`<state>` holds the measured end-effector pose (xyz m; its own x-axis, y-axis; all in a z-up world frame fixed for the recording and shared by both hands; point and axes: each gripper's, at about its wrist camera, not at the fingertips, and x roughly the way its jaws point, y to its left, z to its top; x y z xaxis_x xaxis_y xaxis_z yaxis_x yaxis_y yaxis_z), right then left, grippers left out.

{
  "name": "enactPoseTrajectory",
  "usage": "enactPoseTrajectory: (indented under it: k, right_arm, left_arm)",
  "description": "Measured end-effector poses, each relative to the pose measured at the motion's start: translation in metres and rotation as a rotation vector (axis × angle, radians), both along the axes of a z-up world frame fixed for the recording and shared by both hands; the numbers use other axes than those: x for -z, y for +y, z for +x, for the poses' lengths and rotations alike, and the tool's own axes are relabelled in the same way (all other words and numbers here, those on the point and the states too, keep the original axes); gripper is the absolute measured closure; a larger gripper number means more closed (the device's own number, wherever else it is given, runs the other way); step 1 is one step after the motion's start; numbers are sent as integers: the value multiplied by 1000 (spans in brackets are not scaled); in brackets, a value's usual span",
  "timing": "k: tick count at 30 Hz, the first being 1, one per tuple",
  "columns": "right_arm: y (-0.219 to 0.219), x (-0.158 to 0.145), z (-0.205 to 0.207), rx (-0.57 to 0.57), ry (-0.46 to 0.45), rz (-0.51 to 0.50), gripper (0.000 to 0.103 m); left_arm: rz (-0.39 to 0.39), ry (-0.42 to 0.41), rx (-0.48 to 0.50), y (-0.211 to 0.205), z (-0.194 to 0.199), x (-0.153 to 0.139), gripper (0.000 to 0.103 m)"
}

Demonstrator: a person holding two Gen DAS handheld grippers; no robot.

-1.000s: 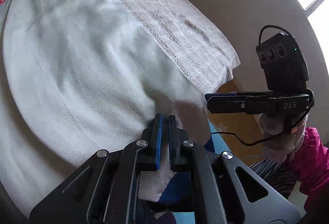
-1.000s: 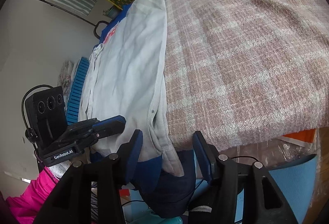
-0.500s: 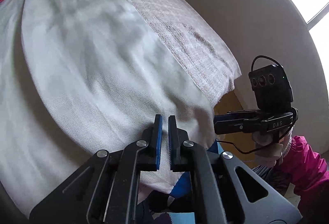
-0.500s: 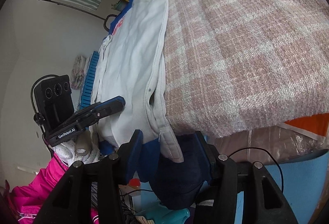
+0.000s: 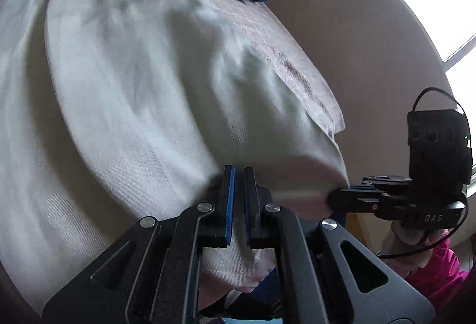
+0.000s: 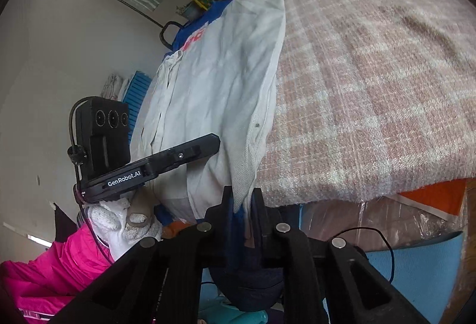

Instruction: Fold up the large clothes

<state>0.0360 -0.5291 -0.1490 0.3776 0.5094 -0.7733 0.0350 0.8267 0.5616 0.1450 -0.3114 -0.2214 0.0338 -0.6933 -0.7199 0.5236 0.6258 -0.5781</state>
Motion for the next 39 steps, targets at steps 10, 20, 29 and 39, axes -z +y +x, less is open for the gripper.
enactPoseTrajectory:
  k: [10, 20, 29, 39]
  right_arm:
    - [58, -40, 12, -89, -94, -368, 95]
    - [172, -68, 15, -407, -254, -787, 95]
    - [298, -29, 9, -817, -324, -1007, 95]
    - [308, 22, 22, -863, -230, -866, 91]
  left_arm:
    - [-94, -52, -122, 73, 6, -68, 101]
    - [-149, -133, -354, 210, 23, -125, 101]
    - [-167, -103, -477, 273, 35, -110, 101]
    - [-164, -59, -491, 288, 39, -89, 101]
